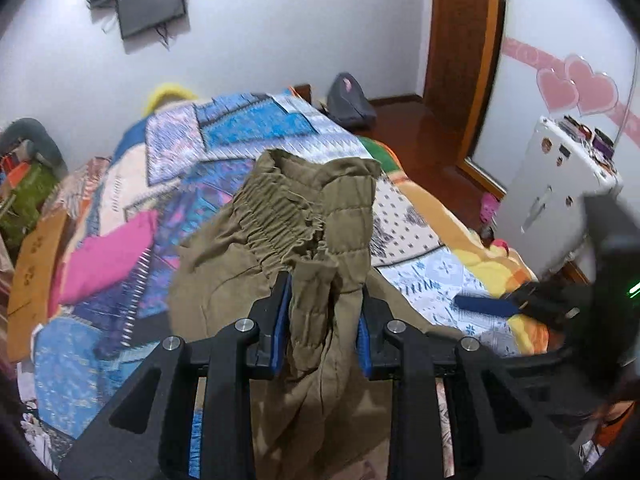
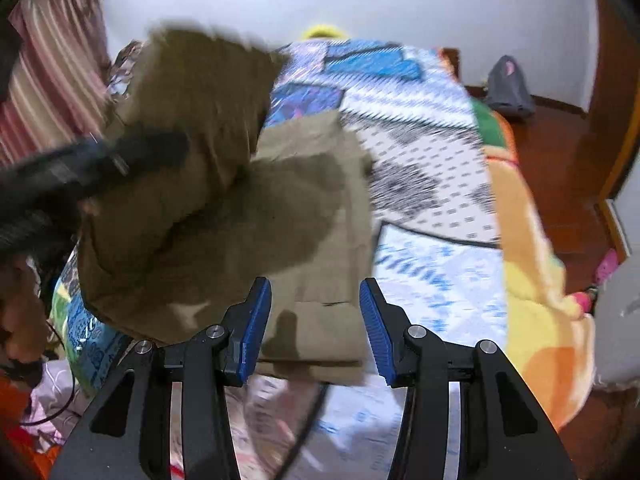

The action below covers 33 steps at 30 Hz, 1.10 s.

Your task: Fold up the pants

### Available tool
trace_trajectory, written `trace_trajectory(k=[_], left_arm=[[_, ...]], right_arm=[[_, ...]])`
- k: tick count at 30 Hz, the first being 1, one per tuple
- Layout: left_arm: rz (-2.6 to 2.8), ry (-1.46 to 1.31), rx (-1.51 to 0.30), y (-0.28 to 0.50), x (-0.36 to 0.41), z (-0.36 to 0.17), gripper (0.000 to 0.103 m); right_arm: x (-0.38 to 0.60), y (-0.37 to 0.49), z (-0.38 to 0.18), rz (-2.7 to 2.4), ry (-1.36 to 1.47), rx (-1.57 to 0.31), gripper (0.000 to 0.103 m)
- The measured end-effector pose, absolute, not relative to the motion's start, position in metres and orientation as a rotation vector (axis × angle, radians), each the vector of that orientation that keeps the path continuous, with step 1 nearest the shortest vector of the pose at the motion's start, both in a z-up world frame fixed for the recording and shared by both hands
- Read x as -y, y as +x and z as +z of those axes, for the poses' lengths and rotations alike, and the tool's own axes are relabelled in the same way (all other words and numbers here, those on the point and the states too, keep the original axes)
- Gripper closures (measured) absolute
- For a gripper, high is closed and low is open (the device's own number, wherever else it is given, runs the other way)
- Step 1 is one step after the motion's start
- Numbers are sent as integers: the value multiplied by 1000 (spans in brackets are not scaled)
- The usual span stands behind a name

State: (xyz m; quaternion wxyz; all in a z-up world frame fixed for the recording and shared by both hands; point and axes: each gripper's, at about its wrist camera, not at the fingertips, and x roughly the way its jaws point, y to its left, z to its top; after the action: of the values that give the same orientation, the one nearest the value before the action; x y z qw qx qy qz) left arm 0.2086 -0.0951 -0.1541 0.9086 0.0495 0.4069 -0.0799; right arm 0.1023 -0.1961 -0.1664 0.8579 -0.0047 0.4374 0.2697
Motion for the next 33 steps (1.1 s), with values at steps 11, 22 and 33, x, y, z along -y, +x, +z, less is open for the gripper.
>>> trace_trajectory(k=[11, 22, 33], left_arm=[[-290, 31, -986, 204, 103, -190, 34], [-267, 61, -872, 178, 51, -141, 26], [-192, -32, -1025, 169, 4, -214, 24]], right_arm=[[230, 105, -143, 477, 10, -857, 60], [183, 107, -121, 602, -14, -786, 60], [125, 100, -184, 659, -135, -914, 60]])
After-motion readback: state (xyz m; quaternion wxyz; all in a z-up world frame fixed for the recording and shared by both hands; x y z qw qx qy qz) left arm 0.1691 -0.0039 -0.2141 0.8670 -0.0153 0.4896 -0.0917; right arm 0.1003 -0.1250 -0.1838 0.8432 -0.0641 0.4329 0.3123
